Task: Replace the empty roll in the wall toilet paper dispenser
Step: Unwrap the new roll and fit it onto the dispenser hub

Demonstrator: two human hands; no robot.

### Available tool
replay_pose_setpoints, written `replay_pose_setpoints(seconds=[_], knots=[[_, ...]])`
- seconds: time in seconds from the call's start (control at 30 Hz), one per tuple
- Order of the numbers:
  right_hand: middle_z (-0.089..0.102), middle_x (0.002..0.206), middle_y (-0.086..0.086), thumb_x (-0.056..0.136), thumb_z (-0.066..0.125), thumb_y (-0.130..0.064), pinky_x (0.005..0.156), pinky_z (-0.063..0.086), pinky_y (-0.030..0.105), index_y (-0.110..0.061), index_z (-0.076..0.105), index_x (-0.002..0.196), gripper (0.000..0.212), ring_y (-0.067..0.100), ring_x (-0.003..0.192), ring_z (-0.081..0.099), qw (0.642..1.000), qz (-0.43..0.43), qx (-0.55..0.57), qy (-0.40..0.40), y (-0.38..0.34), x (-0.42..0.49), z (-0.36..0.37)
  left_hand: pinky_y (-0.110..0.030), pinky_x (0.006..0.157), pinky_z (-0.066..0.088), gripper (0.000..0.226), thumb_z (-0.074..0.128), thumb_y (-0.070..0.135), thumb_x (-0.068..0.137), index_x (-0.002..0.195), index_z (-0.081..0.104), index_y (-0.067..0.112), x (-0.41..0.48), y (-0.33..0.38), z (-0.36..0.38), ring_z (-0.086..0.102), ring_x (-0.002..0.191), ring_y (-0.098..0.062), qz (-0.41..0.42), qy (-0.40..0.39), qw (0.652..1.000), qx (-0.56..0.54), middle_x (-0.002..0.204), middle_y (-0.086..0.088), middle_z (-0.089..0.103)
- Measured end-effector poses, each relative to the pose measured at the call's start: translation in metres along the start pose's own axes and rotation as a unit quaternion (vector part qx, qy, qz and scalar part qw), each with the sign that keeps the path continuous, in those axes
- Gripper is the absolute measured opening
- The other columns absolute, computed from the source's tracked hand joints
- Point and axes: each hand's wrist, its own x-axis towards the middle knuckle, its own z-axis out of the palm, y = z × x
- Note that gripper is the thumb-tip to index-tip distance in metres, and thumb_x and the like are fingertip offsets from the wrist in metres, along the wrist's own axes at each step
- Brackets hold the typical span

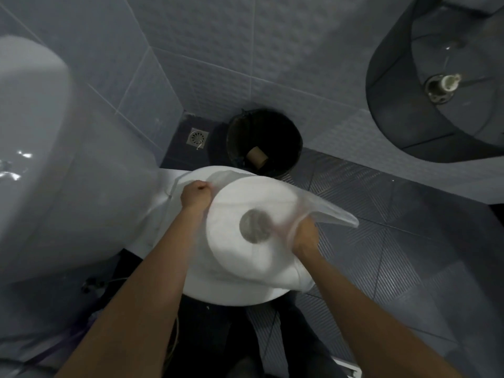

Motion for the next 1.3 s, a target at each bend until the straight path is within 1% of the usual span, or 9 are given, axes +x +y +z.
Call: replay_pose_setpoints(seconds=[0.13, 0.23, 0.33, 0.43, 0.57, 0.7, 0.77, 0.93, 1.3], knots=[[0.056, 0.125, 0.013, 0.081, 0.060, -0.038, 0.085, 0.045, 0.046, -0.021, 0.020, 0.140, 0.073, 0.037, 0.110, 0.057, 0.999, 0.018, 0.031, 0.018, 0.002, -0.008, -0.023, -0.040, 0.096, 0.043, 0.037, 0.042, 0.016, 0.095, 0.115, 0.063, -0.007, 0.013, -0.006, -0.018, 0.055, 0.116, -0.042, 0.025, 0.093, 0.986, 0.137, 0.123, -0.029, 0.060], [0.056, 0.123, 0.009, 0.066, 0.068, -0.064, 0.086, 0.047, 0.046, -0.022, 0.026, 0.133, 0.090, 0.033, 0.111, 0.056, 0.997, 0.042, 0.054, 0.025, 0.005, -0.012, -0.033, -0.041, 0.099, 0.041, 0.039, 0.037, 0.016, 0.098, 0.118, 0.060, -0.009, 0.020, -0.014, -0.025, 0.054, 0.119, -0.043, 0.006, 0.132, 0.984, 0.119, 0.126, -0.030, 0.058], [0.055, 0.125, 0.008, 0.065, 0.068, -0.067, 0.084, 0.046, 0.043, -0.022, 0.028, 0.130, 0.089, 0.032, 0.112, 0.056, 0.996, 0.044, 0.067, 0.044, 0.010, -0.009, -0.035, -0.042, 0.100, 0.040, 0.039, 0.038, 0.019, 0.099, 0.124, 0.054, -0.006, 0.003, -0.002, -0.013, 0.051, 0.122, -0.041, 0.020, 0.168, 0.982, 0.086, 0.131, -0.026, 0.055], [0.053, 0.128, 0.008, 0.065, 0.070, -0.061, 0.085, 0.047, 0.046, -0.022, 0.028, 0.129, 0.086, 0.032, 0.113, 0.055, 0.994, 0.045, 0.080, 0.053, 0.014, -0.008, -0.034, -0.040, 0.111, 0.030, 0.051, 0.040, 0.032, 0.099, 0.144, 0.035, 0.009, -0.040, 0.011, 0.013, 0.034, 0.140, -0.030, 0.163, 0.171, 0.969, 0.073, 0.153, -0.015, 0.034], [0.052, 0.129, 0.008, 0.067, 0.070, -0.061, 0.085, 0.046, 0.046, -0.021, 0.027, 0.131, 0.087, 0.033, 0.114, 0.055, 0.992, 0.057, 0.098, 0.052, 0.017, -0.007, -0.035, -0.033, 0.121, 0.010, 0.052, 0.029, 0.033, 0.102, 0.152, 0.015, 0.027, -0.086, -0.005, 0.044, 0.008, 0.149, -0.013, 0.337, 0.022, 0.937, 0.095, 0.162, 0.002, 0.011], [0.053, 0.127, 0.009, 0.064, 0.074, -0.057, 0.081, 0.045, 0.042, -0.019, 0.027, 0.133, 0.091, 0.033, 0.114, 0.054, 0.989, 0.072, 0.121, 0.048, 0.030, -0.004, -0.037, -0.043, 0.122, -0.001, 0.050, 0.013, 0.053, 0.099, 0.148, 0.003, 0.047, -0.083, -0.031, 0.056, -0.002, 0.149, -0.008, 0.172, -0.120, 0.978, -0.013, 0.161, 0.017, 0.003], [0.053, 0.127, 0.012, 0.067, 0.077, -0.046, 0.084, 0.045, 0.043, -0.016, 0.028, 0.133, 0.088, 0.034, 0.115, 0.053, 0.985, 0.088, 0.138, 0.050, 0.040, -0.002, -0.041, -0.047, 0.121, -0.005, 0.052, 0.007, 0.056, 0.097, 0.149, 0.004, 0.045, -0.070, -0.046, 0.055, -0.006, 0.149, -0.010, 0.126, -0.131, 0.983, 0.040, 0.161, 0.015, -0.001], [0.051, 0.131, 0.010, 0.068, 0.079, -0.036, 0.098, 0.044, 0.049, -0.015, 0.030, 0.135, 0.086, 0.032, 0.122, 0.049, 0.965, 0.109, 0.228, 0.067, 0.067, 0.000, -0.048, -0.052, 0.117, -0.009, 0.055, 0.011, 0.056, 0.097, 0.150, -0.002, 0.043, -0.052, -0.062, 0.051, -0.017, 0.148, -0.013, 0.150, -0.135, 0.944, 0.259, 0.160, 0.012, -0.015], [0.054, 0.121, -0.002, 0.075, 0.077, -0.016, 0.091, 0.045, 0.034, -0.016, 0.040, 0.130, 0.066, 0.018, 0.113, 0.053, 0.896, 0.116, 0.403, 0.144, 0.112, -0.010, -0.063, -0.068, 0.111, 0.005, 0.098, 0.033, 0.080, 0.078, 0.146, -0.024, 0.037, -0.036, -0.059, 0.051, -0.020, 0.146, -0.036, 0.110, -0.112, 0.887, 0.434, 0.155, -0.001, -0.034]])
